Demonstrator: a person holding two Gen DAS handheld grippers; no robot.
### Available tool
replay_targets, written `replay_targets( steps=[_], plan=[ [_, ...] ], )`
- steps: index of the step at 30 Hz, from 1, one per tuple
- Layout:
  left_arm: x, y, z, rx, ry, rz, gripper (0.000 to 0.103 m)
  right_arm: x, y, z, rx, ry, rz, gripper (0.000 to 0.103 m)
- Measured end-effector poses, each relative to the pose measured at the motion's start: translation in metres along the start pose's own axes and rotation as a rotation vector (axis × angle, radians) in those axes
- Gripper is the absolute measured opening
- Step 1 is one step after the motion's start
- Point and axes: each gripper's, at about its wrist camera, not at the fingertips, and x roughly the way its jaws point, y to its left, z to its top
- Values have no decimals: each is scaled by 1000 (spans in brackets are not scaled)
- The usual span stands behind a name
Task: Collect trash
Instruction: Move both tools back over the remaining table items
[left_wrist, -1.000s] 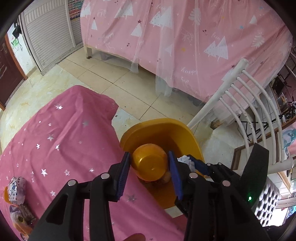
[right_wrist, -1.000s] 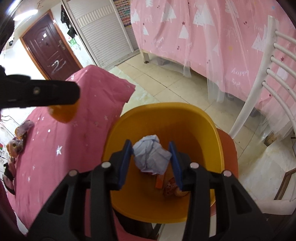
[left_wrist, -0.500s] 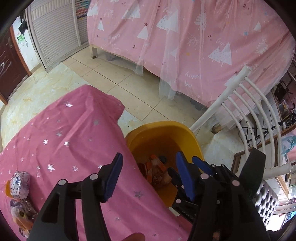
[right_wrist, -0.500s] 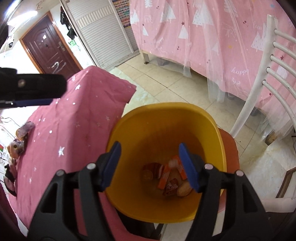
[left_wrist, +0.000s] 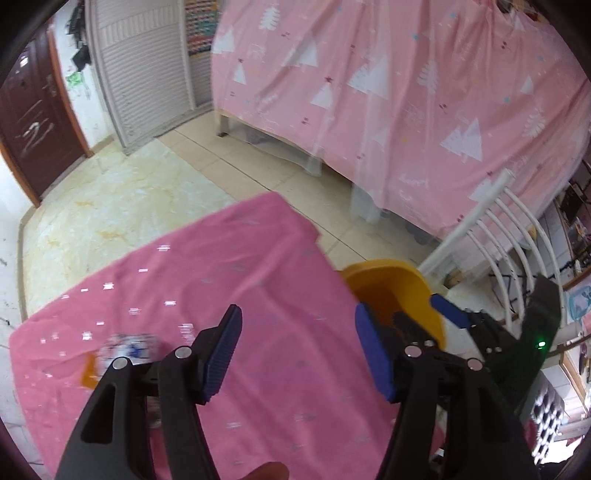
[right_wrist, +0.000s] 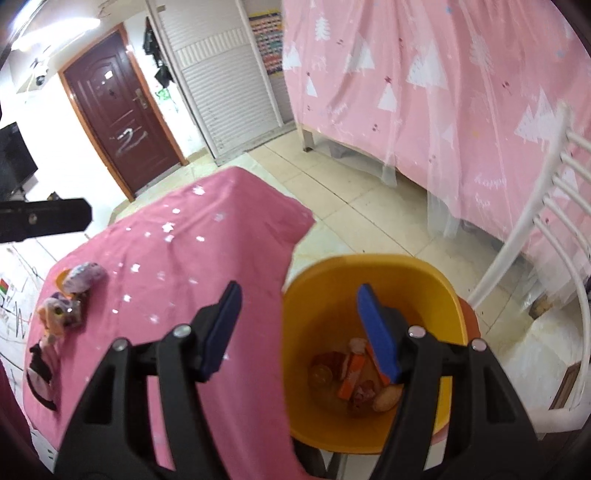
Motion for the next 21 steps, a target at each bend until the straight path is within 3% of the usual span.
replay_targets(
  steps=[12,21],
  plan=[
    [-31,103,-14,-77,-16,93,61,1,80,18,-146,3,39,63],
    [-40,172,-36,-161,-14,101,62,11,134,17,-230,33,55,63]
  ],
)
